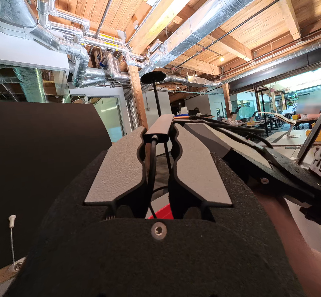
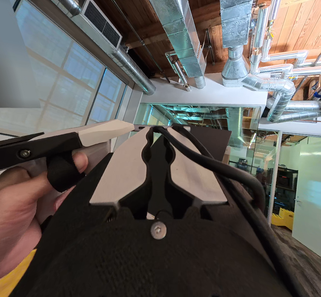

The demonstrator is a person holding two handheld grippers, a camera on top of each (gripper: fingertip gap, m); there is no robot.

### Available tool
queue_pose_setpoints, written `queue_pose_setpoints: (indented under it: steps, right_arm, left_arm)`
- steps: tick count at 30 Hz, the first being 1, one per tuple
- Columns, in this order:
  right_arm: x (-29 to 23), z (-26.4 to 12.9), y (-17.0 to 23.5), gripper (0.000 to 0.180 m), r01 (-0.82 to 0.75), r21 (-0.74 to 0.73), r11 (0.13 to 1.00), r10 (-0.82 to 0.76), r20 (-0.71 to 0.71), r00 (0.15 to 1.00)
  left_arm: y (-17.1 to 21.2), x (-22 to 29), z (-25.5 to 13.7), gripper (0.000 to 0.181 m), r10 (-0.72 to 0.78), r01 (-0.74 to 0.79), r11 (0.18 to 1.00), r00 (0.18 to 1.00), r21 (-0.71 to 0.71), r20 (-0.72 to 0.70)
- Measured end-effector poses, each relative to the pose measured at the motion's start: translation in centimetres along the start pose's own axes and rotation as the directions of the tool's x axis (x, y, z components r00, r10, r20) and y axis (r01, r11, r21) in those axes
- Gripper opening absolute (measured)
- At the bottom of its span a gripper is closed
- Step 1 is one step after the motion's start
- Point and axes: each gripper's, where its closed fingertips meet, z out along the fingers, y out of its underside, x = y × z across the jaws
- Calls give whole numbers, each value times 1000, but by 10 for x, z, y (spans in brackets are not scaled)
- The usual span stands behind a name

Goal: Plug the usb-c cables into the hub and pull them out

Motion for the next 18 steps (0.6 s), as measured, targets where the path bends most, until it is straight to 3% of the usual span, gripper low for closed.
queue_pose_setpoints:
  steps: [1, 7, 13, 18]
  right_arm:
    - [0, 0, -2, 15, 1, 4, 1000, -1, 20, 1000]
    - [-1, 1, 2, 13, -76, -10, 997, 76, 76, 994]
    - [0, 2, 4, 14, -8, -36, 999, 8, -22, 1000]
    - [1, 3, 5, 13, -141, -11, 990, 142, 71, 987]
  left_arm:
    - [-2, 1, 0, 26, 2, -2, 1000, 1000, 4, -13]
    - [0, -2, -1, 25, -3, 2, 1000, 998, -22, -56]
    - [0, -2, 0, 25, 56, -55, 998, 998, -35, 10]
    - [-1, -3, 0, 25, 67, -67, 997, 998, -42, 7]
